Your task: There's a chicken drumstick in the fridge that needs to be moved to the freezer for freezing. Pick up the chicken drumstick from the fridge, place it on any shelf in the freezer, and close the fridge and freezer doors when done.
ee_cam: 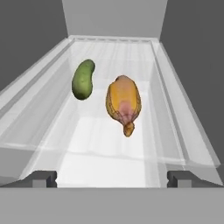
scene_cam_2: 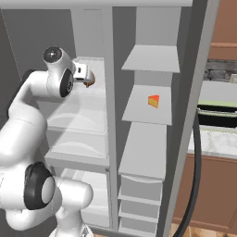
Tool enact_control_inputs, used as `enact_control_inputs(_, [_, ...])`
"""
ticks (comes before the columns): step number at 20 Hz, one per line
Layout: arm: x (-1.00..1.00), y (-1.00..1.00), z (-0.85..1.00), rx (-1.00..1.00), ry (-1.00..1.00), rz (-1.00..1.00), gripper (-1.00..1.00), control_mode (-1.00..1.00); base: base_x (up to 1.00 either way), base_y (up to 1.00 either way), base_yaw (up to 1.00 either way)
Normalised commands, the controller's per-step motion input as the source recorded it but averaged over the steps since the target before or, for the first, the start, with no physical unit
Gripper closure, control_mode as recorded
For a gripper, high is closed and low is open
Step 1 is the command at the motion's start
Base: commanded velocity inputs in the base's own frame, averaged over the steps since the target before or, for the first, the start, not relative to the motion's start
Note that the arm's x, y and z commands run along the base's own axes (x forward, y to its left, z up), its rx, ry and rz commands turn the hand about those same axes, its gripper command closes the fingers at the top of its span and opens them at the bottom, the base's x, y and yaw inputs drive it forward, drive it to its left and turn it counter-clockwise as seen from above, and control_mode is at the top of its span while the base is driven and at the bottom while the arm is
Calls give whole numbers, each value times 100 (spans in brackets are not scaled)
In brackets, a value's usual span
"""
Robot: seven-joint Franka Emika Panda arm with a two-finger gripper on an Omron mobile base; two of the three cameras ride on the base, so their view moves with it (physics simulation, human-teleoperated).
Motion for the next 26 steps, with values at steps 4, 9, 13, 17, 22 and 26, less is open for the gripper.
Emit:
enact_control_inputs(4, [42, 0, -5, 0, 6, 0, -100, -100, 0, 0, 0])
enact_control_inputs(9, [31, 0, -12, 0, 3, -1, -100, -100, 0, 0, 0])
enact_control_inputs(13, [31, -1, -12, 0, 2, -3, -100, -100, 0, 0, 0])
enact_control_inputs(17, [32, 0, -16, 0, 0, -2, -100, -100, 0, 0, 0])
enact_control_inputs(22, [29, 0, -7, 0, 1, -1, -100, -100, 0, 0, 0])
enact_control_inputs(26, [30, -4, -14, 0, 5, 0, -100, -100, 0, 0, 0])
